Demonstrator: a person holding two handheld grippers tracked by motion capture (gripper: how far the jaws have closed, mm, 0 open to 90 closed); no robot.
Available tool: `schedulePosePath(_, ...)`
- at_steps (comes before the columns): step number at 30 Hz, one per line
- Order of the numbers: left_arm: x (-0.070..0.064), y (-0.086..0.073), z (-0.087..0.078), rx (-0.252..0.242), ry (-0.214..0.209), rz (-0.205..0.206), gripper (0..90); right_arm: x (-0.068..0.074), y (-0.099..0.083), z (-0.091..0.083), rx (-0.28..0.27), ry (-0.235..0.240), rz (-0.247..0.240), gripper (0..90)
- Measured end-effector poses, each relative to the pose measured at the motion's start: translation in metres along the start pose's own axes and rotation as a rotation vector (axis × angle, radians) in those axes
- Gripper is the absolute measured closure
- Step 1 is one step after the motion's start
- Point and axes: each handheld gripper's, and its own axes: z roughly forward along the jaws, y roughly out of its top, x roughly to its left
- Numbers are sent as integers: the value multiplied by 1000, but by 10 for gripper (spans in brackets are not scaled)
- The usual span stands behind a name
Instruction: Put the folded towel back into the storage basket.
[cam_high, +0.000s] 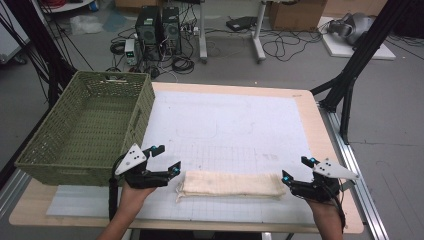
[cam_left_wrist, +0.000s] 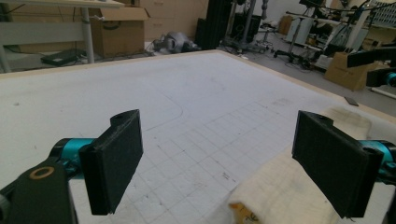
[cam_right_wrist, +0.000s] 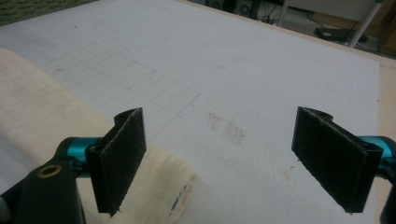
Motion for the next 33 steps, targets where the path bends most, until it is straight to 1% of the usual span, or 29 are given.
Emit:
schedulePosePath(2,0,0,0,7,-1,3,169,-1,-1,1,1,3,4,163)
schedulePosePath(4,0,0,0,9,-3,-3,168,-2,-2,1,1,9,16,164)
schedulePosePath(5,0,0,0,15,0,3,168,-2,-2,2,3,12,18,165)
schedulePosePath(11,1,0,0,25,9,9,169,-1,-3,2,7,19,39,165)
schedulePosePath(12,0,0,-1,27,11,9,170,-1,-3,2,0,21,34,165)
schedulePosePath(13,0,0,-1,24,15,11,170,0,-4,2,1,19,40,165)
schedulePosePath(14,0,0,-2,21,12,11,170,0,-4,1,0,19,35,165)
schedulePosePath(15,-1,2,-4,7,6,15,170,1,-4,1,-2,21,37,165)
schedulePosePath(19,-1,3,-4,18,6,24,165,0,-4,0,-18,19,57,165)
schedulePosePath(22,0,4,-5,11,12,24,164,0,-4,1,-25,13,52,165)
schedulePosePath(24,0,5,-6,18,9,22,168,0,-4,2,-18,17,52,166)
schedulePosePath(26,1,6,-6,28,-1,1,168,1,-4,2,-17,17,53,166)
schedulePosePath(28,2,7,-5,39,-19,-34,168,1,-4,2,-19,17,51,166)
schedulePosePath(32,0,8,-5,34,-23,-33,168,0,-5,3,-18,17,44,168)
schedulePosePath(33,0,8,-5,36,-29,-35,168,1,-5,2,-10,19,48,171)
